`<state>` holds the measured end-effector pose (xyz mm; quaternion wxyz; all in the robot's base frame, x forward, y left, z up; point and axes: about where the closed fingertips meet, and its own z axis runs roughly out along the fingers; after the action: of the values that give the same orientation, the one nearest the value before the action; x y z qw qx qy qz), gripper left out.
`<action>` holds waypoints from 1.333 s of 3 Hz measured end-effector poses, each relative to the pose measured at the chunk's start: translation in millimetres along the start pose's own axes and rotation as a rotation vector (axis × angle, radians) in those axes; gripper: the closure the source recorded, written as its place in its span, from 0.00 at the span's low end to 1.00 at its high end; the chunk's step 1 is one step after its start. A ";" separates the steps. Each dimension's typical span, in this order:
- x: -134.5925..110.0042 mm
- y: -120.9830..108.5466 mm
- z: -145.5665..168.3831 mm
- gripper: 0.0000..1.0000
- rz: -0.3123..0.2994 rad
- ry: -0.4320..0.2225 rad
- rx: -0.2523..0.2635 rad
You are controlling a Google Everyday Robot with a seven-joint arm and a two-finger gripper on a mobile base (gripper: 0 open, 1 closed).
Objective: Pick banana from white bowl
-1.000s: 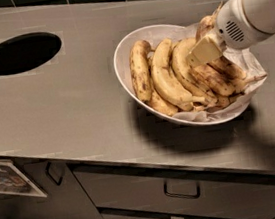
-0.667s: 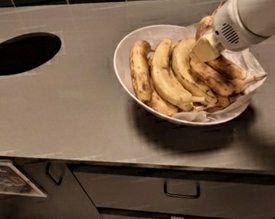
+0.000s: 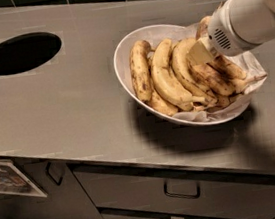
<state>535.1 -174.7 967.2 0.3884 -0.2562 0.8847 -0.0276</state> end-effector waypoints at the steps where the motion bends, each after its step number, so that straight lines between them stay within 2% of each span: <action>1: -0.4 -2.3 -6.8 0.52 0.011 -0.007 0.046; 2: -2.4 -2.8 -13.9 0.52 0.014 -0.020 0.081; 4: 0.5 -4.8 -4.6 0.52 0.023 -0.003 0.092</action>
Offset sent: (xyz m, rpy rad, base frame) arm -0.0127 -0.0063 0.0205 -0.0425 -0.0880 -0.0902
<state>533.7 -179.8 971.3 0.4014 -0.2280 0.8848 -0.0633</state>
